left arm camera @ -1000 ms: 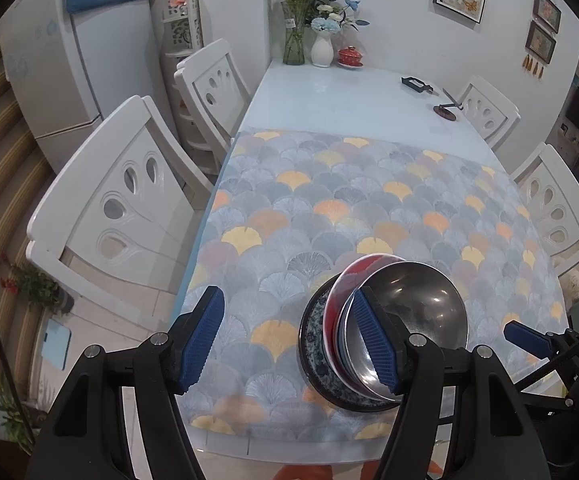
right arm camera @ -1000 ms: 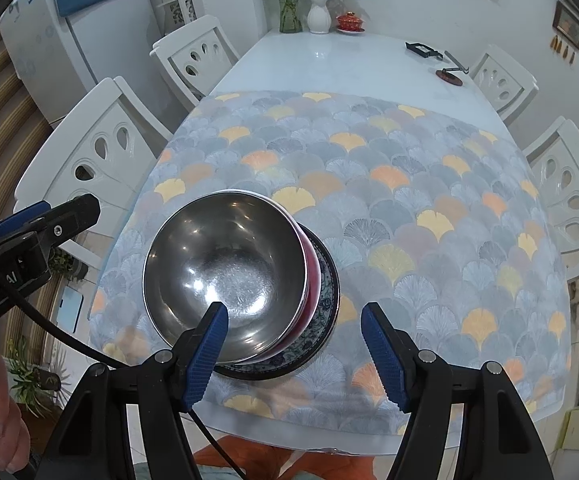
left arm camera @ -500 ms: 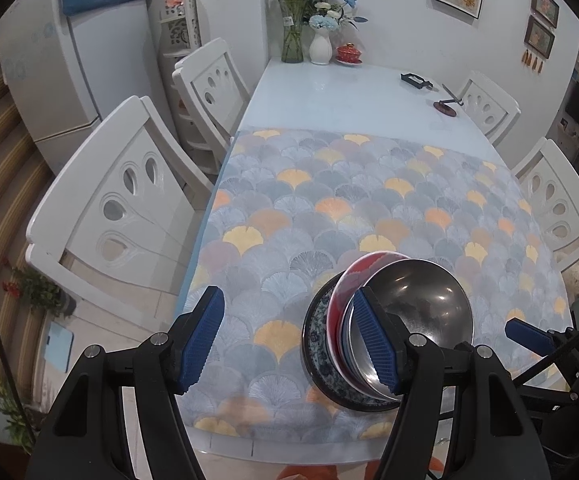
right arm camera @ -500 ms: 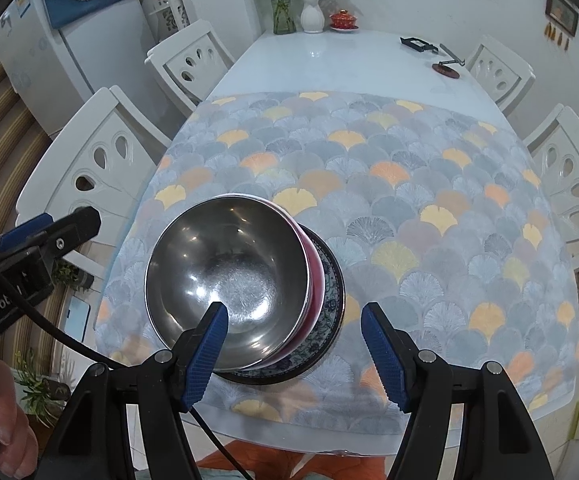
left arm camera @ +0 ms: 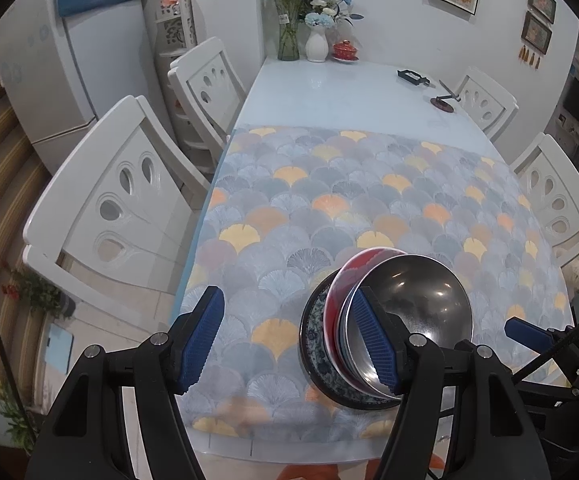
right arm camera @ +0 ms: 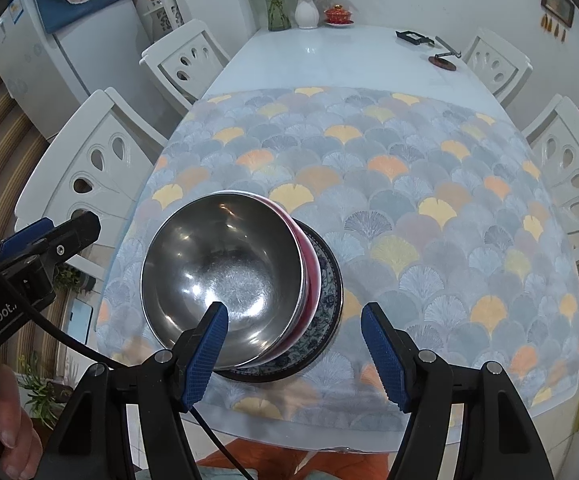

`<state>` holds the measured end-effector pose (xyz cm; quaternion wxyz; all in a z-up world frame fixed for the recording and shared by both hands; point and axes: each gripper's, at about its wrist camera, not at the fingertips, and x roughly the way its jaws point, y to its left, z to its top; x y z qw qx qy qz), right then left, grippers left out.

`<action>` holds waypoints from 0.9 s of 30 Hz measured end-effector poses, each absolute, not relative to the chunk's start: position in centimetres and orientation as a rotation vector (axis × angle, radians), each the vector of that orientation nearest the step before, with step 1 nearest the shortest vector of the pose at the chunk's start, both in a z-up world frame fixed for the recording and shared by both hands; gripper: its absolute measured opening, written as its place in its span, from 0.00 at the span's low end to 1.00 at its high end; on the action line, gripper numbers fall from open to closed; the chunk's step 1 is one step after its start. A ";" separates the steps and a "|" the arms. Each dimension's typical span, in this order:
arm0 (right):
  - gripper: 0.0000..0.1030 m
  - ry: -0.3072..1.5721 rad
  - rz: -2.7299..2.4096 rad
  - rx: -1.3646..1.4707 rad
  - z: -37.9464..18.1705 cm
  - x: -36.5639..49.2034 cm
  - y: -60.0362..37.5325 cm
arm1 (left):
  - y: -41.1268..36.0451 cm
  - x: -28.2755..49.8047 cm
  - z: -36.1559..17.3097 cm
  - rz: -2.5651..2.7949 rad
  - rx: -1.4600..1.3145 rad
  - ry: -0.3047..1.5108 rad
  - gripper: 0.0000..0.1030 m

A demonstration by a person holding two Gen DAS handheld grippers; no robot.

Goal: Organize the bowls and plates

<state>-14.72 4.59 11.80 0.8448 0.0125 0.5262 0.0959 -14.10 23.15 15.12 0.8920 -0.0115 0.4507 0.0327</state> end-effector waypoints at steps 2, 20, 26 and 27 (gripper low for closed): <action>0.65 1.115 0.208 0.028 11.8 -14.8 4.6 | 23.1 -14.1 15.1 0.068 -0.023 0.939 0.64; 0.65 1.134 0.210 0.024 11.6 -15.0 4.7 | 23.1 -14.4 15.1 0.095 -0.008 0.938 0.64; 0.65 1.135 0.214 0.019 11.6 -15.2 4.7 | 23.1 -14.4 15.1 0.090 -0.009 0.941 0.64; 0.65 1.134 0.214 0.019 11.6 -15.2 4.7 | 23.1 -14.5 15.2 0.089 -0.008 0.940 0.64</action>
